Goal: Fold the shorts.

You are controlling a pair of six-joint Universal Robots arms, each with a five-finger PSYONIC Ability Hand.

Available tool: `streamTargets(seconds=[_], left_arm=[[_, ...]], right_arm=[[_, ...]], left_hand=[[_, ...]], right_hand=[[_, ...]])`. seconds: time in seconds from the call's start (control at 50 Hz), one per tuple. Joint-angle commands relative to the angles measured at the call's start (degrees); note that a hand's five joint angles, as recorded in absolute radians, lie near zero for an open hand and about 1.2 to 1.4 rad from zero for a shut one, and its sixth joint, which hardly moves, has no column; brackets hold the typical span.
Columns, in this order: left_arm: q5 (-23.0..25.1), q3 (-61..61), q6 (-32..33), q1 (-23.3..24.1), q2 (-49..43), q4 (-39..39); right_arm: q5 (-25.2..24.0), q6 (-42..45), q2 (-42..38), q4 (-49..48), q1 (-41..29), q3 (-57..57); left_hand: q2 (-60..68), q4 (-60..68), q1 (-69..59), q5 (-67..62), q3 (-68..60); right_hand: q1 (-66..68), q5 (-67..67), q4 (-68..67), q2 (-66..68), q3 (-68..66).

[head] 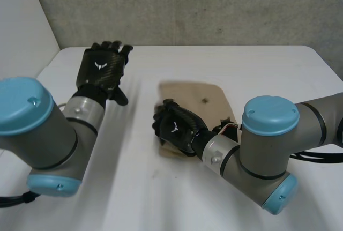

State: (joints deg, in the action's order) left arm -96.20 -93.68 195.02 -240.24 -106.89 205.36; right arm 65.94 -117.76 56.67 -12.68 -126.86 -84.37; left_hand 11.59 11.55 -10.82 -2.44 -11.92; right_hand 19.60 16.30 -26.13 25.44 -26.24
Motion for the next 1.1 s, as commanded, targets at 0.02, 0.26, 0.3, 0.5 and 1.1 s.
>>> streamTargets(seconds=[0.02, 0.26, 0.3, 0.5, 1.1], left_arm=[[-0.7, 8.6, -0.1, 3.1, -3.9, -4.1], [-0.2, 21.5, -3.2, 11.5, -16.9, -13.4], [0.0, 22.9, -5.3, 12.2, -19.9, -15.4], [-0.5, 27.8, -6.8, 12.2, -28.8, -23.1], [0.3, 27.7, -7.0, -4.0, 8.8, -42.5]], right_arm=[[2.5, -24.8, 5.9, 1.0, 4.3, 1.5], [2.8, -55.7, 7.8, 9.2, 14.0, 4.6], [3.1, -51.8, 4.6, 12.2, 14.2, 5.8], [9.4, -41.0, -6.2, 17.7, 15.3, 10.9], [24.8, -53.8, 25.1, 26.1, 21.4, 18.4]], left_hand=[[-0.9, -0.8, 0.1, 1.7, 1.2], [0.6, 0.7, -1.4, 0.2, -0.3], [1.0, 1.0, -1.7, -0.1, -0.6], [4.5, 4.5, -5.3, -3.7, -4.2], [3.0, 3.0, -3.8, -2.2, -2.7]], right_hand=[[-9.6, -16.3, 16.1, -15.4, 16.2], [-9.6, -16.3, 16.1, -15.4, 16.2], [-9.6, -16.3, 16.1, -15.4, 16.2], [-9.6, -16.3, 16.1, -15.4, 16.2], [-9.6, -16.3, 16.1, -15.4, 16.2]])
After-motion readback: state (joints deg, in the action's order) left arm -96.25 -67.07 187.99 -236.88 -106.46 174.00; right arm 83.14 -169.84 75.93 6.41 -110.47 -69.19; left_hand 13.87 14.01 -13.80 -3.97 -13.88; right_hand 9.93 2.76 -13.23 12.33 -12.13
